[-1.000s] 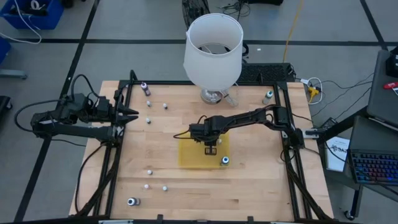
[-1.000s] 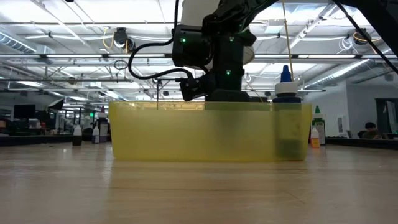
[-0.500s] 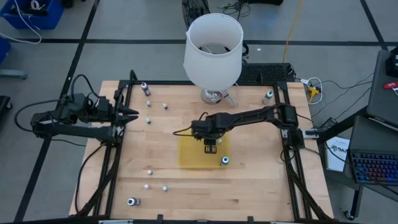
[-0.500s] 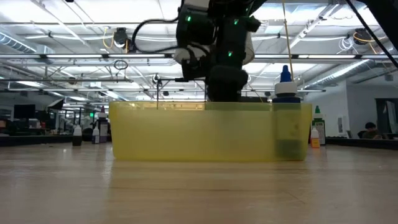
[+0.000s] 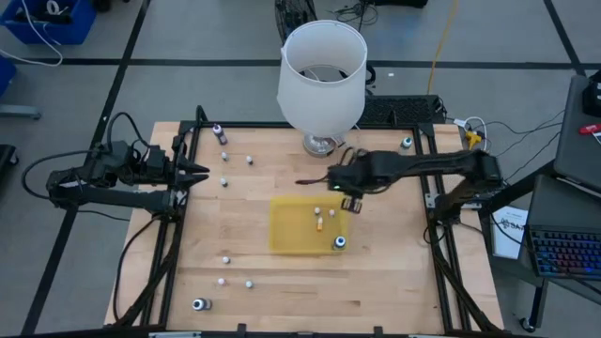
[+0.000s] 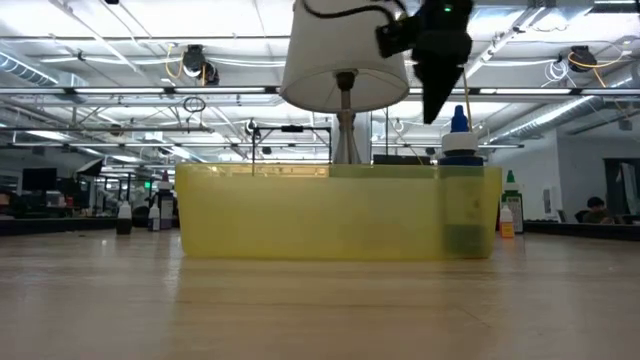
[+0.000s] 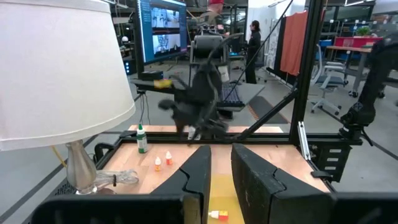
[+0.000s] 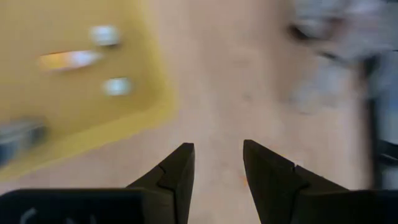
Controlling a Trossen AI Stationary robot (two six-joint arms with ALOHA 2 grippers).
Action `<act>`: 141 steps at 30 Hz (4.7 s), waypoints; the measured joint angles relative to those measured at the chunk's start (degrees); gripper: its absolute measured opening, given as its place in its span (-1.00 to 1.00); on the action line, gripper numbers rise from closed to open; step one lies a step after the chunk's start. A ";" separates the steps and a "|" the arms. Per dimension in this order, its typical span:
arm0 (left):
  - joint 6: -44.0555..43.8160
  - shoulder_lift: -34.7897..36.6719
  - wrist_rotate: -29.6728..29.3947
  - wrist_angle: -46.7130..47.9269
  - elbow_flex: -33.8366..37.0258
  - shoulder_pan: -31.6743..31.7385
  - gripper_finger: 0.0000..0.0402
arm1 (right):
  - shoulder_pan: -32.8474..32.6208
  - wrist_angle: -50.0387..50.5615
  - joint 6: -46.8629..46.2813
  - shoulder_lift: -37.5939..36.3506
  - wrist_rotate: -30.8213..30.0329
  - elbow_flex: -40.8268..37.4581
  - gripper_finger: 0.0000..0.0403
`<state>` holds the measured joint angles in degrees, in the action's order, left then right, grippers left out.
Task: Pick & Place food coloring
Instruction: Put the yellow food coloring bottle into the yellow bin
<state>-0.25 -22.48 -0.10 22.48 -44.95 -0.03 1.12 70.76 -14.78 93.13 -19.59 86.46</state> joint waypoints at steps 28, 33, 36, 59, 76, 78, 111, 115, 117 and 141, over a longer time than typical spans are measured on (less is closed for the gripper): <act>0.00 -0.01 0.02 0.00 0.00 0.00 -0.67 | 25.09 -6.98 -7.44 -23.55 9.45 -31.69 0.19; 0.00 -0.01 0.02 0.00 0.00 0.00 -0.67 | 28.84 -11.99 -6.14 -22.12 13.57 -33.92 0.18; 0.00 0.00 0.02 0.00 0.00 -0.02 -0.67 | 30.20 -14.86 -4.45 -19.76 13.98 -35.37 0.18; 0.00 -0.01 0.01 0.00 -0.01 0.00 -0.67 | 31.86 -22.77 1.07 -3.60 15.14 -36.37 0.18; 0.00 -0.02 0.02 0.00 0.00 0.00 -0.67 | 32.33 -21.87 1.47 -3.62 14.98 -36.37 -0.03; 0.00 -0.02 0.00 0.00 0.00 0.00 -0.67 | 32.33 -21.54 1.56 -3.62 14.97 -36.37 -0.04; 0.00 -0.01 0.02 0.00 0.00 0.00 -0.67 | 32.21 -21.48 2.34 -3.62 14.97 -36.33 -0.52; 0.00 -0.02 0.02 0.00 -0.02 0.00 -0.67 | 31.67 -21.53 3.49 -3.62 14.97 -36.28 -0.72; 0.00 -0.01 0.02 0.00 -0.01 0.00 -0.67 | 31.26 -21.64 3.58 -3.64 14.97 -36.26 -0.72; 0.00 -0.02 0.02 0.00 -0.02 -0.02 -0.67 | 6.36 -20.63 -8.22 -17.81 14.53 -26.59 -0.72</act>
<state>-0.25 -22.50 -0.08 22.48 -44.97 -0.05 7.48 50.13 -23.00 75.33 -5.06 59.86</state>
